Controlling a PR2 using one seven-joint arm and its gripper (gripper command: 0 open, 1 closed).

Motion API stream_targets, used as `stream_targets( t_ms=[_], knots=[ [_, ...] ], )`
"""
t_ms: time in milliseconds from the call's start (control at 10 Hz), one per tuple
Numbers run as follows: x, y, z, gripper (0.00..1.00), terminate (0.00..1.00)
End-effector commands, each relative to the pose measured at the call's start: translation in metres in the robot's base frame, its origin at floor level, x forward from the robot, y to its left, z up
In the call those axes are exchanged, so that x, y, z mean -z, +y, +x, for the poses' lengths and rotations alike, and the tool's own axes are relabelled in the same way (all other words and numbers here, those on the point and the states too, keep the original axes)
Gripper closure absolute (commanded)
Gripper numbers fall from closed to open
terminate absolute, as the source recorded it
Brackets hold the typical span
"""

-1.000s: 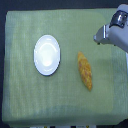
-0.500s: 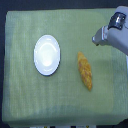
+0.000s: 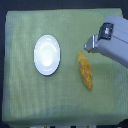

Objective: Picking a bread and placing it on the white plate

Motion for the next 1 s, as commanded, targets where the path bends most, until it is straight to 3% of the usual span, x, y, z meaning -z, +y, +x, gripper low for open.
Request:
stream_targets(
  t_ms=[0, 900],
  knots=[
    [0.044, 0.044, -0.009, 0.0, 0.0],
    [0.119, 0.066, -0.01, 0.0, 0.0]
  ],
)
